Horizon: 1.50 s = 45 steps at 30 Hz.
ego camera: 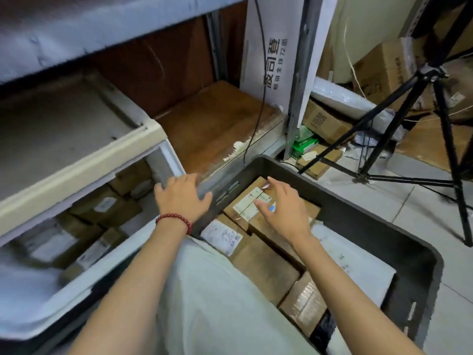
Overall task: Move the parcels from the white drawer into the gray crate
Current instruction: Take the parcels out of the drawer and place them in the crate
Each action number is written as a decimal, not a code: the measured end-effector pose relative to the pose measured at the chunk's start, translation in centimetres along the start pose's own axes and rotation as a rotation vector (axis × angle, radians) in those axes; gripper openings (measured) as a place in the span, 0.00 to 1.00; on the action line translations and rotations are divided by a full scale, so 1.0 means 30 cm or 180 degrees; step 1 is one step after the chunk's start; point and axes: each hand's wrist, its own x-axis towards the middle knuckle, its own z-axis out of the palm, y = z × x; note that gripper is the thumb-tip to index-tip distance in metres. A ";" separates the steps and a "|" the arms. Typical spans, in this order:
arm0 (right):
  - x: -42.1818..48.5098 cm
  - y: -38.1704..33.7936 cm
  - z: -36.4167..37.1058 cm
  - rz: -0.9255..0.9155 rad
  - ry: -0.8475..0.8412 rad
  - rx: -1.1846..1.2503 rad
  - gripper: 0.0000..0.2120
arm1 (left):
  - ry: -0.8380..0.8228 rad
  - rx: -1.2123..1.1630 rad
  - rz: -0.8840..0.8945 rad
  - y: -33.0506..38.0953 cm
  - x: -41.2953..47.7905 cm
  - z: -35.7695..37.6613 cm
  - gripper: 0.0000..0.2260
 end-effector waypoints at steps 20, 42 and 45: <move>-0.136 -0.722 0.348 -0.2245 -0.1442 -0.0645 0.36 | 0.0165 -0.0057 -0.1654 -0.641 -0.589 0.100 0.26; 0.049 -0.943 0.934 -0.2077 -0.1912 -0.0277 0.34 | 0.0353 -0.0362 -0.2336 -0.971 -0.276 0.369 0.37; 0.061 -0.975 0.991 -0.2017 -0.1866 -0.0164 0.35 | 0.0569 -0.0823 -0.2496 -0.998 -0.238 0.391 0.39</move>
